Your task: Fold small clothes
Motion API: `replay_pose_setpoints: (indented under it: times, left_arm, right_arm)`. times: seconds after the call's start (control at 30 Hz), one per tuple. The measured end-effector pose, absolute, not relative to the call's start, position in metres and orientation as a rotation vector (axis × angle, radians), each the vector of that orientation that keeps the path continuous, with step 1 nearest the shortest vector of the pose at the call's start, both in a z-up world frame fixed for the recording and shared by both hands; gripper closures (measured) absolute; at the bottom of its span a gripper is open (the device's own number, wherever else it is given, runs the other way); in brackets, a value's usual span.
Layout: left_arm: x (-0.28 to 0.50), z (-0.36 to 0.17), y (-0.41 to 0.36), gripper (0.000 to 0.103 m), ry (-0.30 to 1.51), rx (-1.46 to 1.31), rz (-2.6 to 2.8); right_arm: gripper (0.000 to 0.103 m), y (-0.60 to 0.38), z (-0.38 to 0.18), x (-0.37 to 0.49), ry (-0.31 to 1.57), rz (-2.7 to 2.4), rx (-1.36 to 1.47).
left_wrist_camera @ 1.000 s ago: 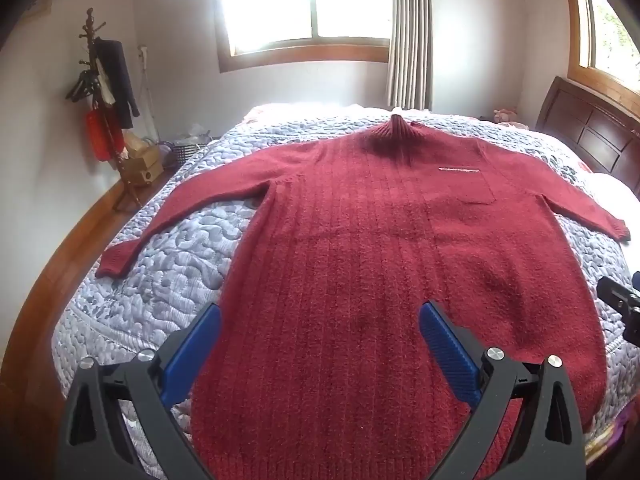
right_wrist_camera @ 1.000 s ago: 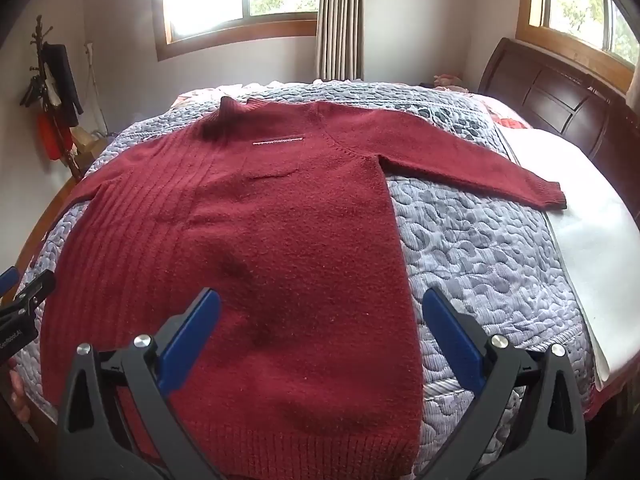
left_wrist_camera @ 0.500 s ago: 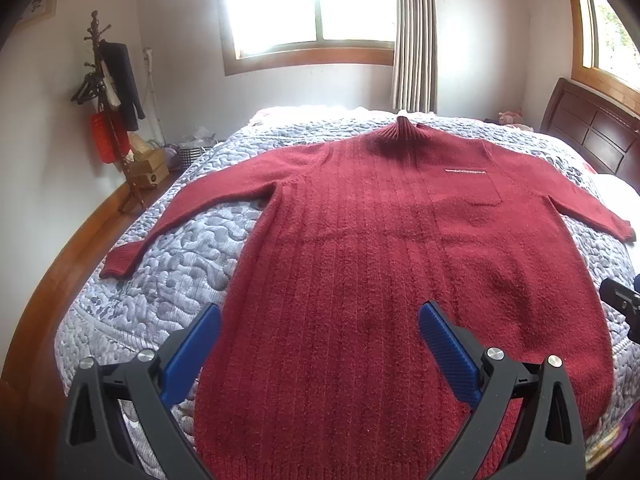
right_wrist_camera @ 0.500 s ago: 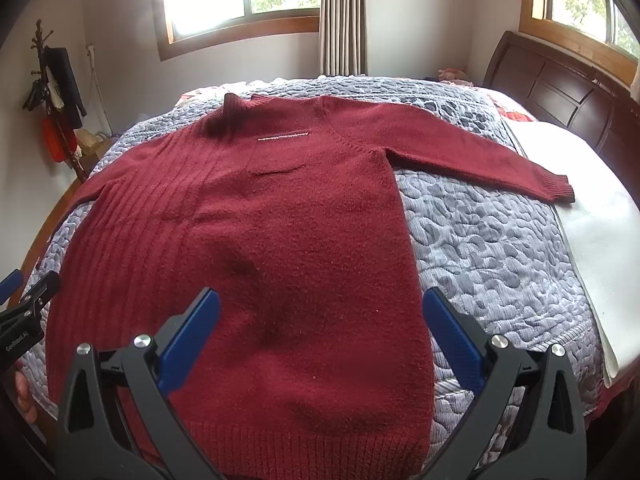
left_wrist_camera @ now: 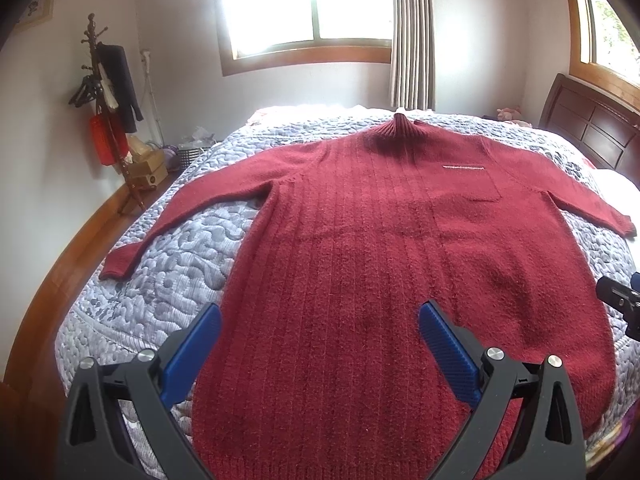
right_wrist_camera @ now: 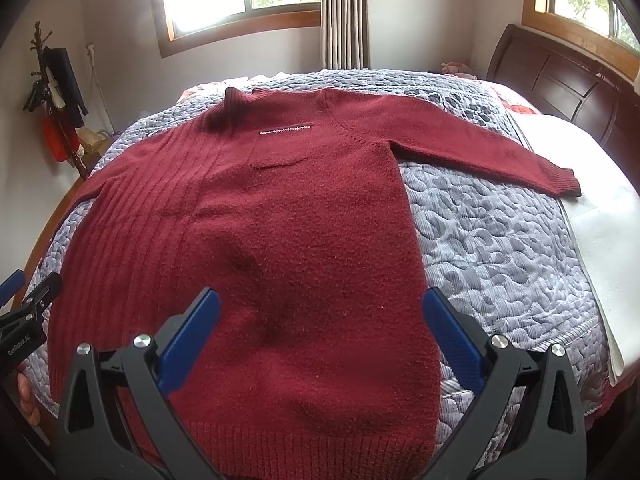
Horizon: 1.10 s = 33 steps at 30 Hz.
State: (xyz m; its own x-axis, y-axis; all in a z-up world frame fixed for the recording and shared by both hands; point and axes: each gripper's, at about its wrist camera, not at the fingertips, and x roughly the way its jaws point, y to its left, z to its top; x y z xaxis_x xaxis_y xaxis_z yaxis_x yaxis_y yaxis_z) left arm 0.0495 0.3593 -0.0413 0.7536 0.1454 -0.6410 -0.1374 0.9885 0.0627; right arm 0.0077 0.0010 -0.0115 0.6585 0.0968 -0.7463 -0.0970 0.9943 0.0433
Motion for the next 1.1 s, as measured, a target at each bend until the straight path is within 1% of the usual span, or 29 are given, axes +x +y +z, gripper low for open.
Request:
replay_pose_setpoints:
  times: [1.1]
  left_arm:
    - [0.0539, -0.0466, 0.3608, 0.004, 0.717, 0.016, 0.162]
  right_arm:
    - [0.003, -0.0021, -0.0130, 0.0149, 0.853, 0.108, 0.008]
